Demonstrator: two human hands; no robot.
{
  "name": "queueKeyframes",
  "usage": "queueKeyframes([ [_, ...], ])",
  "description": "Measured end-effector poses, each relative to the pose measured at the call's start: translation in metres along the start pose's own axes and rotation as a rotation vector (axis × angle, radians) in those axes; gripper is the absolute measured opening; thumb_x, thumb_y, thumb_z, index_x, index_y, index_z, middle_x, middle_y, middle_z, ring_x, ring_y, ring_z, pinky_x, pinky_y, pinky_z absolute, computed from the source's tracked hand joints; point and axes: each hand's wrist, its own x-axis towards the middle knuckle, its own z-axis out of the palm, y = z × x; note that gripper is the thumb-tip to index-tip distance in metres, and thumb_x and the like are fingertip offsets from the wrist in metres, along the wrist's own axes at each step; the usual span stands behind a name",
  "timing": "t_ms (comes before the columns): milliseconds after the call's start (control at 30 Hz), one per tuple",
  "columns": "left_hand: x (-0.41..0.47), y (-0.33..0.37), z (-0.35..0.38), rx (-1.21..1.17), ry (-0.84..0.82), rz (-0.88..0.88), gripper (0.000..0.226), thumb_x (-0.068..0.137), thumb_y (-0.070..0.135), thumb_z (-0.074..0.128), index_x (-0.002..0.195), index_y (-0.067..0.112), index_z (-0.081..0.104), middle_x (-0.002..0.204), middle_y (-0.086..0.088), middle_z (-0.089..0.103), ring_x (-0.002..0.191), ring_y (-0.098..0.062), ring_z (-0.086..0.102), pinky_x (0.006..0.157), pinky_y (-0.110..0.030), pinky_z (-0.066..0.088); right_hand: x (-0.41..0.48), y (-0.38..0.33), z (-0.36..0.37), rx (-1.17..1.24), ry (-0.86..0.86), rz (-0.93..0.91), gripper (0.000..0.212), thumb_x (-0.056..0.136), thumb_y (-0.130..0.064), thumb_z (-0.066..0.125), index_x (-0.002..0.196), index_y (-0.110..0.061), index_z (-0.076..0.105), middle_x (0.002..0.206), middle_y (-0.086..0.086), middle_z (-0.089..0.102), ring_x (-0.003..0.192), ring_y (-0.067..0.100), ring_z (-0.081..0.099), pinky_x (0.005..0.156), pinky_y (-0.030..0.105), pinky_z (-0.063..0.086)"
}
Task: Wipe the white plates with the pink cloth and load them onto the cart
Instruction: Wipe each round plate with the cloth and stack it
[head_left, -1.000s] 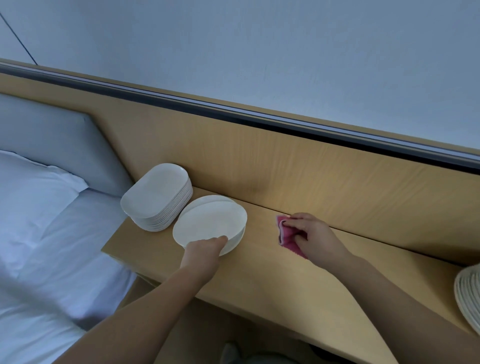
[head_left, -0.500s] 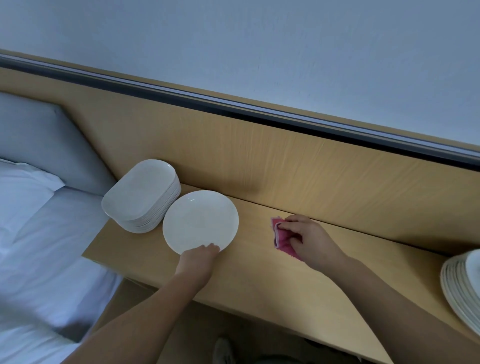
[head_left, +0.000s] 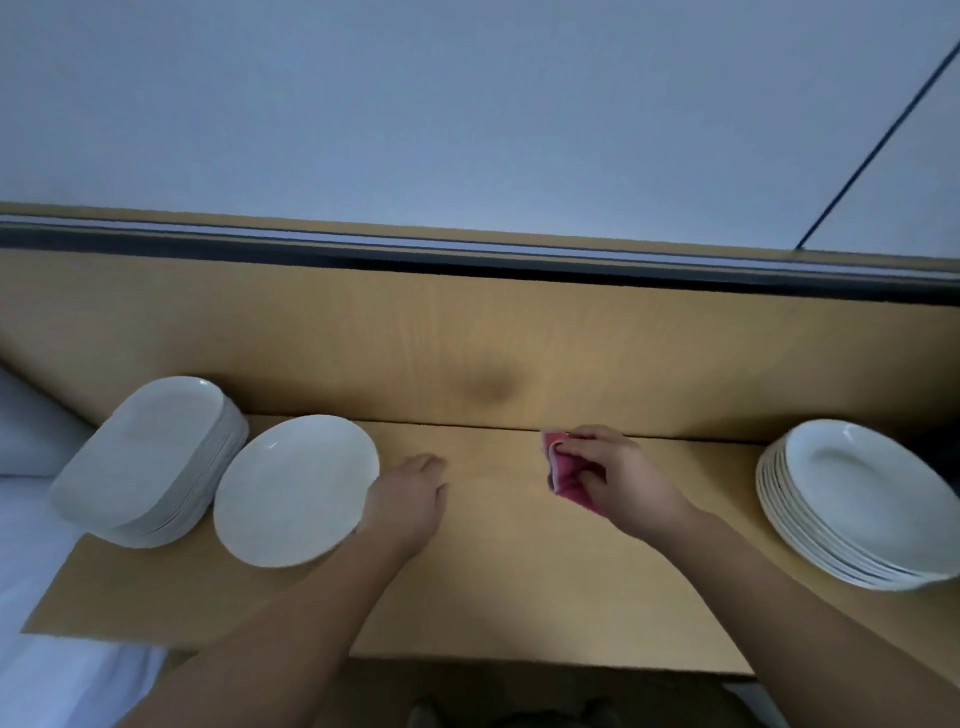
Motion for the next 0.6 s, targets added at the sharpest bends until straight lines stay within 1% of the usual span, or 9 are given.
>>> queueKeyframes([
  [67, 0.021, 0.038, -0.002, -0.002, 0.027, 0.091, 0.036, 0.101, 0.031, 0.036, 0.133, 0.02, 0.048, 0.136, 0.003, 0.05, 0.123, -0.018, 0.047, 0.09, -0.031, 0.042, -0.015, 0.019, -0.023, 0.003, 0.064, 0.053, 0.044, 0.08, 0.008, 0.054, 0.116, -0.014, 0.069, 0.124, 0.0, 0.057, 0.112, 0.017, 0.055, 0.091, 0.013, 0.039],
  [100, 0.032, 0.058, -0.002, -0.007, 0.044, 0.131, 0.034, 0.1, 0.031, 0.038, 0.13, 0.019, 0.051, 0.132, 0.003, 0.053, 0.12, -0.019, 0.049, 0.089, -0.031, 0.044, -0.024, 0.029, -0.036, -0.01, 0.1, 0.081, 0.044, 0.08, 0.008, 0.055, 0.116, -0.012, 0.069, 0.125, 0.002, 0.057, 0.113, 0.017, 0.055, 0.09, 0.01, 0.036],
  [200, 0.06, 0.122, 0.005, -0.051, 0.065, 0.263, 0.031, 0.097, 0.029, 0.046, 0.123, 0.017, 0.057, 0.124, -0.001, 0.06, 0.115, -0.024, 0.054, 0.087, -0.035, 0.047, -0.054, 0.06, -0.072, -0.017, 0.198, 0.154, 0.042, 0.081, 0.006, 0.058, 0.117, -0.013, 0.069, 0.126, 0.003, 0.057, 0.113, 0.017, 0.054, 0.092, 0.014, 0.033],
  [267, 0.075, 0.162, 0.011, -0.06, 0.061, 0.348, 0.028, 0.095, 0.028, 0.049, 0.118, 0.014, 0.06, 0.116, -0.004, 0.063, 0.109, -0.027, 0.056, 0.082, -0.037, 0.049, -0.073, 0.082, -0.092, -0.02, 0.252, 0.21, 0.04, 0.084, 0.004, 0.058, 0.118, -0.014, 0.068, 0.127, 0.0, 0.056, 0.112, 0.014, 0.053, 0.09, 0.013, 0.033],
  [333, 0.086, 0.202, 0.019, -0.078, 0.061, 0.426, 0.027, 0.095, 0.029, 0.05, 0.115, 0.013, 0.061, 0.112, -0.005, 0.064, 0.105, -0.028, 0.058, 0.079, -0.039, 0.05, -0.094, 0.106, -0.11, -0.048, 0.308, 0.263, 0.039, 0.085, 0.001, 0.059, 0.119, -0.016, 0.068, 0.13, -0.001, 0.056, 0.114, 0.016, 0.053, 0.089, 0.015, 0.033],
  [400, 0.093, 0.241, 0.028, -0.088, 0.047, 0.476, 0.03, 0.097, 0.031, 0.046, 0.119, 0.016, 0.058, 0.114, -0.003, 0.063, 0.105, -0.026, 0.058, 0.079, -0.038, 0.05, -0.115, 0.131, -0.127, -0.067, 0.337, 0.318, 0.039, 0.087, -0.001, 0.058, 0.121, -0.018, 0.067, 0.132, -0.001, 0.055, 0.117, 0.018, 0.051, 0.091, 0.018, 0.034],
  [500, 0.103, 0.301, 0.043, -0.097, 0.003, 0.516, 0.034, 0.099, 0.033, 0.04, 0.127, 0.017, 0.053, 0.115, -0.004, 0.062, 0.102, -0.026, 0.059, 0.078, -0.037, 0.049, -0.145, 0.169, -0.154, -0.036, 0.382, 0.385, 0.041, 0.088, 0.003, 0.054, 0.121, -0.016, 0.066, 0.131, 0.0, 0.054, 0.119, 0.019, 0.05, 0.097, 0.024, 0.039],
  [567, 0.106, 0.32, 0.046, -0.098, -0.032, 0.493, 0.037, 0.101, 0.034, 0.037, 0.131, 0.017, 0.047, 0.115, -0.006, 0.061, 0.101, -0.028, 0.059, 0.076, -0.035, 0.048, -0.152, 0.179, -0.162, -0.024, 0.396, 0.4, 0.041, 0.087, 0.004, 0.054, 0.121, -0.014, 0.066, 0.132, 0.001, 0.054, 0.121, 0.018, 0.05, 0.1, 0.025, 0.04],
  [600, 0.109, 0.335, 0.051, -0.101, -0.05, 0.485, 0.038, 0.101, 0.035, 0.036, 0.133, 0.016, 0.045, 0.115, -0.007, 0.061, 0.101, -0.028, 0.059, 0.073, -0.034, 0.045, -0.159, 0.187, -0.169, -0.025, 0.397, 0.411, 0.041, 0.087, 0.004, 0.054, 0.121, -0.014, 0.066, 0.133, 0.0, 0.053, 0.121, 0.018, 0.05, 0.1, 0.024, 0.039],
])
